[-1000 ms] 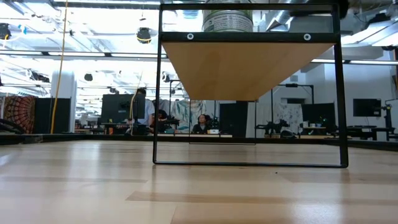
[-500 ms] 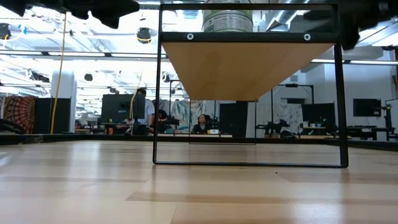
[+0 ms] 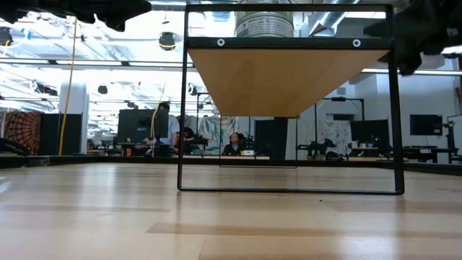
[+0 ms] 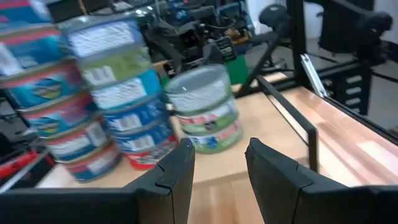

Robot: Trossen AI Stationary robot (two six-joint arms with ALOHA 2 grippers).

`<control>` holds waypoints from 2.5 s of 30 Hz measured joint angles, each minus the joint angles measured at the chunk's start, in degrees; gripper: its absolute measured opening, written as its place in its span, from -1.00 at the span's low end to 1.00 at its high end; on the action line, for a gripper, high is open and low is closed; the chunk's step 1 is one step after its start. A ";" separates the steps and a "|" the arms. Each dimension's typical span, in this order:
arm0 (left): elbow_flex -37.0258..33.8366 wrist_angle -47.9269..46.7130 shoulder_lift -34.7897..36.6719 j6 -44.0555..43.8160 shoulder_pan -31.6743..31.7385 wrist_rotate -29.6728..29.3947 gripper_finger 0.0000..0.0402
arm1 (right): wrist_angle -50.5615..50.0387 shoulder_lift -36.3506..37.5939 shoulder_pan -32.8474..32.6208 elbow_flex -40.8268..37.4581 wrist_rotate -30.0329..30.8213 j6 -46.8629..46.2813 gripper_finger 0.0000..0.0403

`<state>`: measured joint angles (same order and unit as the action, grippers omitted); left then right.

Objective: Stack canned seafood by type on shelf
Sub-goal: Return to Home Position

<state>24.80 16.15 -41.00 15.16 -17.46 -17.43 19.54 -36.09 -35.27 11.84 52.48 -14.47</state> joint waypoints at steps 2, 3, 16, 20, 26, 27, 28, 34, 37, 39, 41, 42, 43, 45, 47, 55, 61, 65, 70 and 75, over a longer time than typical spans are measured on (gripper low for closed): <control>0.00 -0.58 1.40 0.00 1.02 0.60 -0.32 | -0.62 3.91 0.00 0.00 -0.04 4.14 0.36; 0.00 -1.28 1.92 0.00 1.46 0.64 -0.32 | -1.82 5.96 0.00 0.00 -0.03 5.93 0.36; -9.77 7.14 2.51 -4.98 3.35 1.64 -0.32 | -13.06 24.93 1.03 -5.56 -1.61 3.71 0.36; -11.31 7.53 4.74 -4.53 3.35 0.05 -0.32 | -13.23 27.22 0.98 -8.27 -1.61 2.27 0.36; -12.87 2.41 15.20 -4.01 3.40 -4.31 -0.32 | -11.88 30.61 -0.02 -8.88 -1.56 6.64 0.36; -12.87 0.94 16.84 -4.77 3.39 -3.82 -0.32 | -10.89 31.32 0.02 -8.90 -1.56 8.34 0.36; -12.87 -0.58 18.13 -5.53 3.38 -3.47 -0.32 | -9.58 32.02 0.02 -8.92 -1.56 10.38 0.36; -12.94 -10.52 22.23 -8.66 3.37 -4.95 -0.32 | -1.50 36.10 0.82 -8.92 -1.47 26.05 0.36; -12.94 -11.60 24.35 -8.60 3.37 -5.25 -0.32 | 1.53 35.88 1.84 -8.92 -1.28 26.62 0.36; -12.94 -11.80 25.82 -8.92 3.39 -3.83 -0.32 | 1.97 35.84 2.52 -8.92 -1.31 26.20 0.36; -12.94 -13.32 27.06 -9.65 3.37 -2.03 -0.32 | 0.91 35.82 2.87 -8.92 -1.32 23.95 0.36; -12.94 -13.97 27.46 -10.27 3.36 -1.79 -0.32 | 0.17 35.80 2.99 -8.92 -1.32 23.18 0.36; -12.94 -14.63 27.79 -10.97 3.35 -1.44 -0.32 | -0.45 35.77 3.12 -8.92 -1.32 22.49 0.36; -12.94 -15.58 27.96 -12.50 3.35 -0.72 -0.32 | -2.35 35.78 3.46 -9.13 -1.35 20.70 0.36; -13.18 -15.42 27.87 -14.12 3.35 0.34 -0.32 | -2.85 35.69 4.11 -10.78 -1.66 20.24 0.36; -19.69 -4.47 27.94 -15.08 3.35 -0.02 -0.32 | -3.07 33.25 8.38 -11.37 -7.28 12.55 0.36; -20.37 -2.64 27.96 -11.20 3.37 -1.33 -0.32 | 2.66 32.08 13.00 -11.39 -9.65 24.13 0.36; -20.37 -4.10 27.96 -9.83 3.37 -2.74 -0.32 | 6.10 32.06 18.83 -11.41 -27.34 27.76 0.36; -20.37 -4.73 27.96 -8.74 3.37 -3.71 -0.32 | 3.67 32.06 28.55 -11.43 -32.24 21.88 0.36; -20.37 -4.99 27.96 -8.75 3.36 -5.28 -0.32 | -1.37 32.06 39.38 -11.45 -39.87 15.08 0.36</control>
<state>4.43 11.16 -13.04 6.40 -14.10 -22.71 18.17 -4.03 4.11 0.38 12.61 0.60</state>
